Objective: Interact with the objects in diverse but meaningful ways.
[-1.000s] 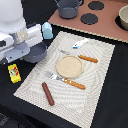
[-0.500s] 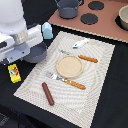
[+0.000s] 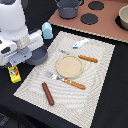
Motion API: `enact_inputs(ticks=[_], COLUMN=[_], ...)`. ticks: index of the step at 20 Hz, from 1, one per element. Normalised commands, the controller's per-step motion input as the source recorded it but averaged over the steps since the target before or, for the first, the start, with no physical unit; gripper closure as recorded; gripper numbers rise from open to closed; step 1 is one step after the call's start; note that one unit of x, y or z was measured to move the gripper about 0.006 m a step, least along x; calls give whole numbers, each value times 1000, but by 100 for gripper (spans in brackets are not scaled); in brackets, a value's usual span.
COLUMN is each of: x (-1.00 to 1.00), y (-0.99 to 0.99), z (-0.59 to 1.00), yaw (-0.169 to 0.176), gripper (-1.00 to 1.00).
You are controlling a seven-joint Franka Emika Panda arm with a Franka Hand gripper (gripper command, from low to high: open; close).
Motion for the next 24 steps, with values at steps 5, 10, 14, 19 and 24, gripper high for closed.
enact_inputs(ticks=[5,10,14,19,24], x=[0,0,57,662,816], y=[344,349,193,-159,-255], z=[534,794,894,696,557], yaw=[0,0,-6,-47,-68], gripper=[-100,-100,-100,-100,-100])
